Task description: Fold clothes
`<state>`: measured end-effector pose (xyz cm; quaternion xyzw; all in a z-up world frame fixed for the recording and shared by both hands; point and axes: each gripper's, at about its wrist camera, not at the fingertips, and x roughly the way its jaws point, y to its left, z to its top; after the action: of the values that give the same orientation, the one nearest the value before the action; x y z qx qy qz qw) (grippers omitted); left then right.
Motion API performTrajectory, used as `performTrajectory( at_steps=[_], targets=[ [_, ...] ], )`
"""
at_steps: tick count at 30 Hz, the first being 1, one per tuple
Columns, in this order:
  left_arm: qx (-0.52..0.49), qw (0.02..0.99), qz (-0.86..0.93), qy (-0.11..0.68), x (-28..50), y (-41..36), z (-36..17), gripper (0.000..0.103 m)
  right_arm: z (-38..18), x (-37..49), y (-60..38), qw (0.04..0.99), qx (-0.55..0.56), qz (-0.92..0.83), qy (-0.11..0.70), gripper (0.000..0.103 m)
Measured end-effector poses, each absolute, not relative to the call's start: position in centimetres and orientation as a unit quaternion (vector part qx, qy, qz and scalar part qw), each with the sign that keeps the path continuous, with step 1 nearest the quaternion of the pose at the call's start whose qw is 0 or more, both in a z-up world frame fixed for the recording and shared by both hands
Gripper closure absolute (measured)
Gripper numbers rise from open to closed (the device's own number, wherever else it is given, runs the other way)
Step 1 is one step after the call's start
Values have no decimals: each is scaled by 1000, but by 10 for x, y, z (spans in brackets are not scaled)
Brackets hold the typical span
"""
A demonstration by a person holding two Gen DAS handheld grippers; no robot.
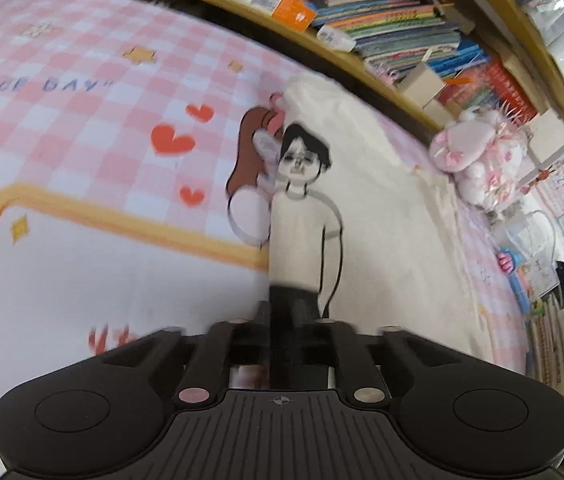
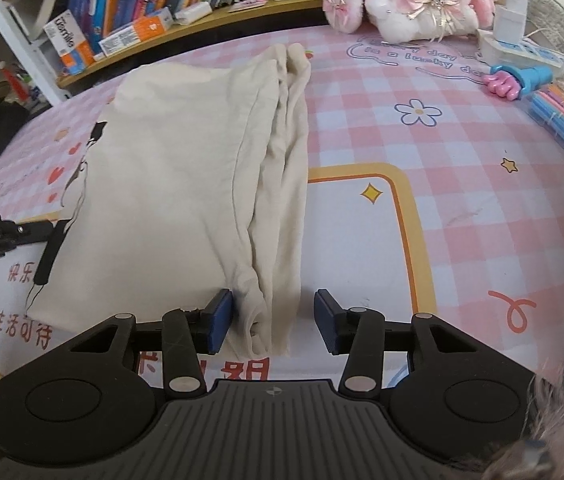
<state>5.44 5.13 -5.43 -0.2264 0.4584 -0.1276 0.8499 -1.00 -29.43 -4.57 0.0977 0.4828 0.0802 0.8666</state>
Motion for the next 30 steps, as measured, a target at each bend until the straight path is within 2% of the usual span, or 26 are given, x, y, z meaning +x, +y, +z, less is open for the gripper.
performTrajectory(
  at_steps=[1, 3, 7, 10, 15, 17, 20, 25, 27, 28, 29, 30],
  targets=[
    [-232, 850, -127, 455, 50, 51, -54, 74, -46, -11, -296, 867, 97, 85, 482, 62],
    [-229, 853, -124, 452, 42, 46, -55, 75, -46, -12, -298, 867, 92, 95, 480, 64],
    [-207, 859, -122, 452, 29, 35, -54, 95, -47, -13, -302, 865, 93, 123, 478, 74],
    [-199, 862, -114, 452, 20, 29, -53, 98, -48, -13, -302, 865, 84, 133, 476, 77],
    [-191, 868, -97, 447, 3, 31, -52, 97, -48, -15, -307, 857, 93, 153, 483, 81],
    [-191, 869, -89, 447, 0, 35, -52, 91, -47, -18, -307, 852, 100, 162, 487, 81],
    [-182, 875, -74, 443, -7, 35, -47, 91, -47, -21, -308, 849, 108, 169, 489, 81],
    [-116, 900, -68, 414, -27, 19, -27, 90, -47, -25, -316, 845, 132, 169, 491, 75],
    [-86, 907, -72, 406, -33, 9, -22, 82, -47, -27, -319, 843, 144, 168, 491, 75],
    [-74, 909, -72, 404, -36, 5, -21, 70, -47, -27, -320, 842, 149, 167, 491, 74],
    [-64, 910, -71, 403, -39, 1, -19, 53, -47, -29, -321, 841, 153, 167, 492, 73],
    [-57, 912, -68, 401, -41, -2, -18, 45, -47, -31, -322, 840, 155, 166, 493, 72]
  ],
)
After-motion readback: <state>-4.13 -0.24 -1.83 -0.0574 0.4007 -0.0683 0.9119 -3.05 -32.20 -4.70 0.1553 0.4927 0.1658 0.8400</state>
